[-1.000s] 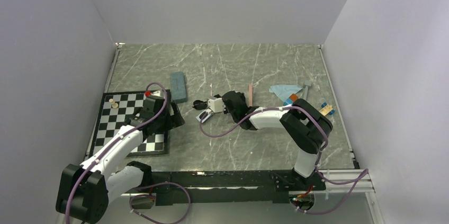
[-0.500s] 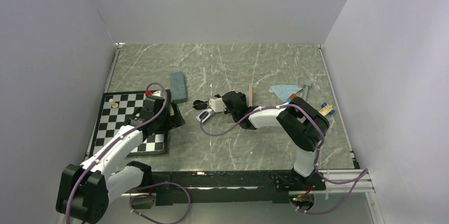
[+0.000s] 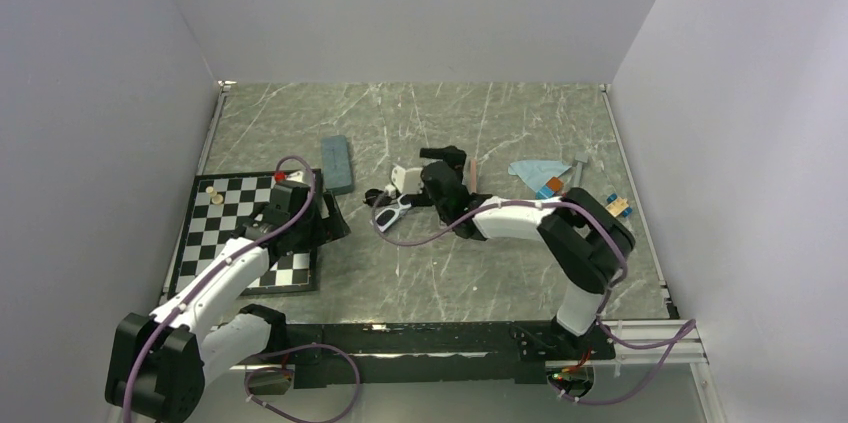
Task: Organize the sunglasses
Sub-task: Place the folded cleaning cloth in the sunglasses case, then pick up the sunglasses from the center of the board.
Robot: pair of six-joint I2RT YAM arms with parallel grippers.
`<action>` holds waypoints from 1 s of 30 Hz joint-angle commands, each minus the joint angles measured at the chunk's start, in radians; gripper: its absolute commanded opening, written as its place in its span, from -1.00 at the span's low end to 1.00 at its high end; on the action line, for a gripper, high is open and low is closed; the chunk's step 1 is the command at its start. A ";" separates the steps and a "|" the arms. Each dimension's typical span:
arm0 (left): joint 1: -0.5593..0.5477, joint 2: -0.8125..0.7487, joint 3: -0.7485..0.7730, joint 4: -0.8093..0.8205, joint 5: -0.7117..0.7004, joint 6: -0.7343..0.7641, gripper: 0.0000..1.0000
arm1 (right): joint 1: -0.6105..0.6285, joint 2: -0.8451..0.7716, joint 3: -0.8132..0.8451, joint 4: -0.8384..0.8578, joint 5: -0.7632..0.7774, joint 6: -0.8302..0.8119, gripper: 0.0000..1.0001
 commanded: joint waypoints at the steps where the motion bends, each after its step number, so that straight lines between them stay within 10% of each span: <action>1: 0.005 -0.050 -0.005 0.017 0.001 0.003 0.99 | 0.005 -0.165 0.083 0.150 0.059 0.222 1.00; 9: 0.007 -0.088 0.016 0.072 0.031 -0.016 0.99 | -0.067 -0.353 0.268 -0.310 0.158 1.073 0.99; 15: 0.009 0.105 0.132 0.213 0.151 -0.024 0.99 | -0.220 -0.656 0.040 -0.380 0.214 1.634 0.99; 30: -0.215 0.551 0.393 0.235 0.149 0.402 0.91 | -0.232 -0.990 -0.194 -0.432 0.060 1.342 0.99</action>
